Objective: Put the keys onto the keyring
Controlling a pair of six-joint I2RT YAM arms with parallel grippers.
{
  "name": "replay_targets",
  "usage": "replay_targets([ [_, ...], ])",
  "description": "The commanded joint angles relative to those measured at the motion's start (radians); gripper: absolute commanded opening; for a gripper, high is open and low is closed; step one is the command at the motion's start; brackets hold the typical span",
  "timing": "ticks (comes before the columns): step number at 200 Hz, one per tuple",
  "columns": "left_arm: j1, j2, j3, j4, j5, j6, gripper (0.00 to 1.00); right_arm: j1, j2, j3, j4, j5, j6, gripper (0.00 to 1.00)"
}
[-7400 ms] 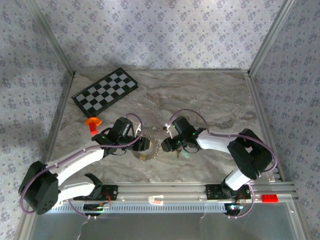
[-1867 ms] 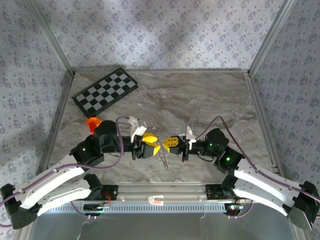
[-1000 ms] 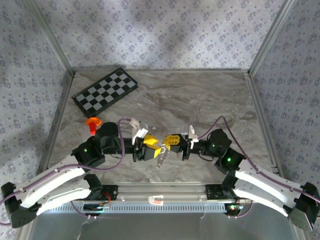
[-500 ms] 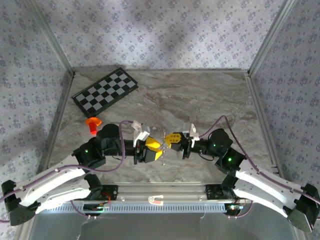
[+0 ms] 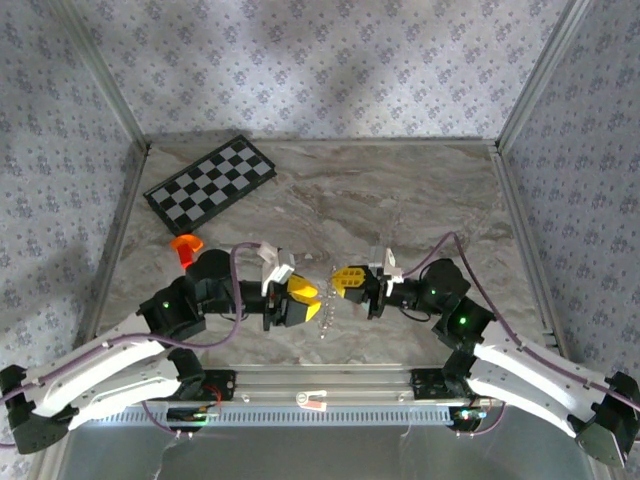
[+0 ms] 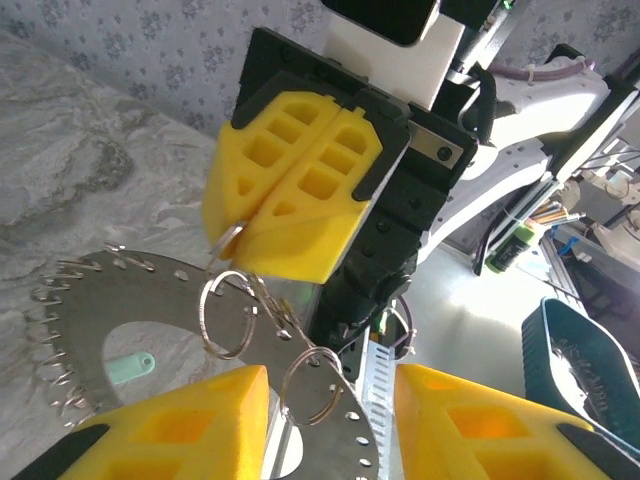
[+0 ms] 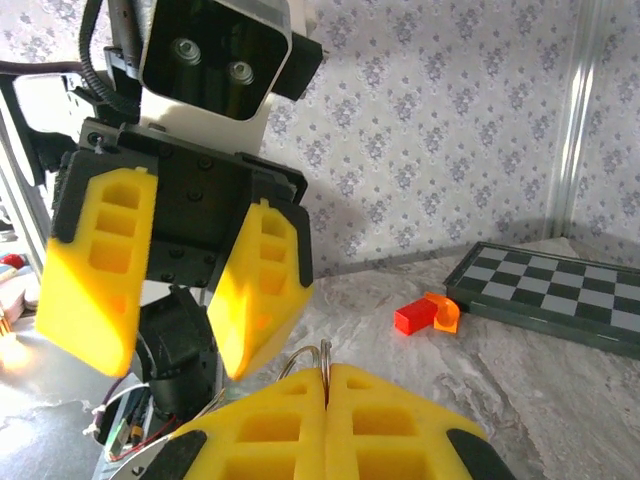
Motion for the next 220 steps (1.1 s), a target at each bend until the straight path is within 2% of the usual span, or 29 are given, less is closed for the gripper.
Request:
replay_targets([
  [1,-0.007,-0.029,0.068,-0.056,-0.045,0.047,0.36,0.008,-0.019,0.026,0.017,-0.048,-0.008,0.00],
  [39,-0.006,-0.034,0.097,-0.127,-0.104,0.079,0.36,0.019,-0.021,0.036,0.012,-0.059,-0.021,0.00],
  [95,-0.007,-0.015,0.072,-0.114,-0.120,0.063,0.37,0.029,-0.016,0.040,0.036,-0.060,-0.016,0.00],
  [133,-0.007,0.004,0.064,-0.094,-0.096,0.056,0.43,0.033,-0.014,0.041,0.037,-0.059,-0.020,0.00],
  [220,-0.006,0.048,0.032,-0.006,-0.028,0.028,0.43,0.041,-0.013,0.037,0.056,-0.058,-0.018,0.00],
])
